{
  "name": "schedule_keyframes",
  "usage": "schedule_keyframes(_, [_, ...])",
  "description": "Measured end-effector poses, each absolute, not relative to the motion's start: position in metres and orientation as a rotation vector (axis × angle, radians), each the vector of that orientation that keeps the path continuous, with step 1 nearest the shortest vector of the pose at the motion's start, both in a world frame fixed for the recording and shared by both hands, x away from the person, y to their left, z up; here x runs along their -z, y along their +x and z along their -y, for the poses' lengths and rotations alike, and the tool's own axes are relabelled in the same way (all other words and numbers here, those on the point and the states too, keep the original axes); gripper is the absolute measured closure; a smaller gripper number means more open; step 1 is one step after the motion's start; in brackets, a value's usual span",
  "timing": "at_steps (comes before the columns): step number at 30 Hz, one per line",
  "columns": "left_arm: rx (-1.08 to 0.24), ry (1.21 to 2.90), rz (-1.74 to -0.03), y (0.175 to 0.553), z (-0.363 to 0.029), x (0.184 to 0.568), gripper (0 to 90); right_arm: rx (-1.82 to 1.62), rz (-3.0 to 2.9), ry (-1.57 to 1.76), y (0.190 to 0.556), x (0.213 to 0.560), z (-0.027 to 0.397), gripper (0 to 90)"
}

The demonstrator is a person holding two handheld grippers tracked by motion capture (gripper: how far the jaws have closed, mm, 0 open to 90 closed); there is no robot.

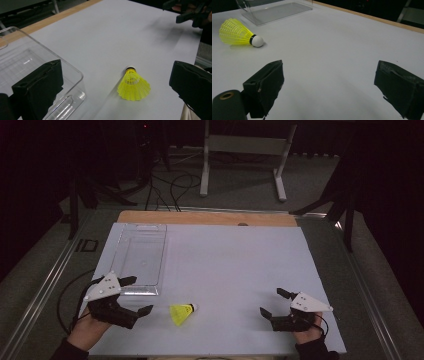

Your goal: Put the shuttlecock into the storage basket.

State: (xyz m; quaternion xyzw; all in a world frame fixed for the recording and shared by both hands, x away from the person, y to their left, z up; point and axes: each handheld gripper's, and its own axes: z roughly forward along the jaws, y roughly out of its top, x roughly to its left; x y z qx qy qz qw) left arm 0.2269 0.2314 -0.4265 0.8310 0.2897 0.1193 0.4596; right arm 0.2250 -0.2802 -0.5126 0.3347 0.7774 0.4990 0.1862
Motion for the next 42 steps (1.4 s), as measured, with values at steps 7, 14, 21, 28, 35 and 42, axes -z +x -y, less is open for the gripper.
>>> schedule_keyframes(7, [-0.291,2.105,-0.709,0.234,-0.219,0.419,0.0,-1.408,-2.196,0.942,0.225,0.513,0.280,9.0])
schedule_keyframes(14, [-0.289,2.158,-0.686,0.239,-0.202,0.412,0.0,-1.412,-2.200,0.944,0.226,0.513,0.280,9.0])
schedule_keyframes(21, [-0.291,2.244,-0.645,0.242,-0.181,0.405,0.0,-1.429,-2.205,0.949,0.225,0.513,0.280,9.0])
schedule_keyframes(28, [-0.258,2.342,-0.660,0.249,-0.162,0.405,0.0,-1.431,-2.203,0.946,0.225,0.512,0.280,9.0])
schedule_keyframes(35, [-0.209,2.403,-0.645,0.257,-0.146,0.405,0.0,-1.435,-2.203,0.952,0.225,0.512,0.280,9.0])
schedule_keyframes(42, [-0.150,2.490,-0.615,0.264,-0.128,0.411,0.0,-1.436,-2.203,0.953,0.225,0.512,0.280,9.0])
